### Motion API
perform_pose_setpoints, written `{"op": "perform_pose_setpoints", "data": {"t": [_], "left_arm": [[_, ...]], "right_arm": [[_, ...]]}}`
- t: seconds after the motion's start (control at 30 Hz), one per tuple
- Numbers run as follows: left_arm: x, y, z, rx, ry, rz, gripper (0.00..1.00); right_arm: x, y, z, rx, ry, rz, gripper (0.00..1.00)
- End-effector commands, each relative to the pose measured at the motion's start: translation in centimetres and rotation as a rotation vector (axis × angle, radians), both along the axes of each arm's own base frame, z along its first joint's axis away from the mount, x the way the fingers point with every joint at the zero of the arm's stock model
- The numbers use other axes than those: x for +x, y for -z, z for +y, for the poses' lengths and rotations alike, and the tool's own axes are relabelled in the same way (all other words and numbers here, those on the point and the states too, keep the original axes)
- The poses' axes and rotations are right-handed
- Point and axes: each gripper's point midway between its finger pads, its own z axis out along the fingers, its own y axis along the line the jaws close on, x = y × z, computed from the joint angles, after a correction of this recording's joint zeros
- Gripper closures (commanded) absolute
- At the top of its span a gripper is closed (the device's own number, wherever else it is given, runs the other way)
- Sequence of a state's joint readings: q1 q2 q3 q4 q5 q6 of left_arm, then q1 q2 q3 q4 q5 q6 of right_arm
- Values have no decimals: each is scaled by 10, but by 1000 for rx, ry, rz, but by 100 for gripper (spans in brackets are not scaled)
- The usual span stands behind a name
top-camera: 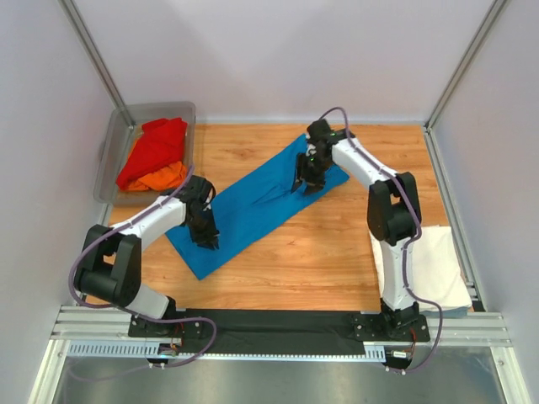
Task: Fold and stack the t-shirts
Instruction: Fold the tshirt
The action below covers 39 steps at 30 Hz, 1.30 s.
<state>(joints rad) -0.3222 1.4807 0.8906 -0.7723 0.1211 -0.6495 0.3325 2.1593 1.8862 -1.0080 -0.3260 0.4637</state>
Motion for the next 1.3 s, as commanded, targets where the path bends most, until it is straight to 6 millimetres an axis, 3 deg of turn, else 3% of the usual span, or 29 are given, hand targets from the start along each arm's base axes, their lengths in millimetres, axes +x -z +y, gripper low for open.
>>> {"op": "perform_pose_setpoints", "data": {"t": [0.0,0.1,0.17,0.27,0.5,0.83,1.07,1.27], "left_arm": [[-1,19,0,7,-43,23,76],[-21,42,4,43,-54,157,77],[-28,47,8,67,-47,194,81],[-28,44,11,77,-54,169,83],[-35,43,11,68,-49,187,84],[-38,44,10,58,-37,191,86],[-37,42,9,51,-27,186,87],[-43,42,10,47,-25,186,87]], "right_arm": [[2,-6,7,18,23,-66,53],[4,-3,25,79,59,-79,61],[5,5,40,130,79,-63,73],[13,11,52,173,132,-73,100],[20,35,56,187,172,-59,100],[33,50,66,214,213,-24,100],[39,53,70,226,196,-45,100],[69,44,84,273,206,-100,100]]}}
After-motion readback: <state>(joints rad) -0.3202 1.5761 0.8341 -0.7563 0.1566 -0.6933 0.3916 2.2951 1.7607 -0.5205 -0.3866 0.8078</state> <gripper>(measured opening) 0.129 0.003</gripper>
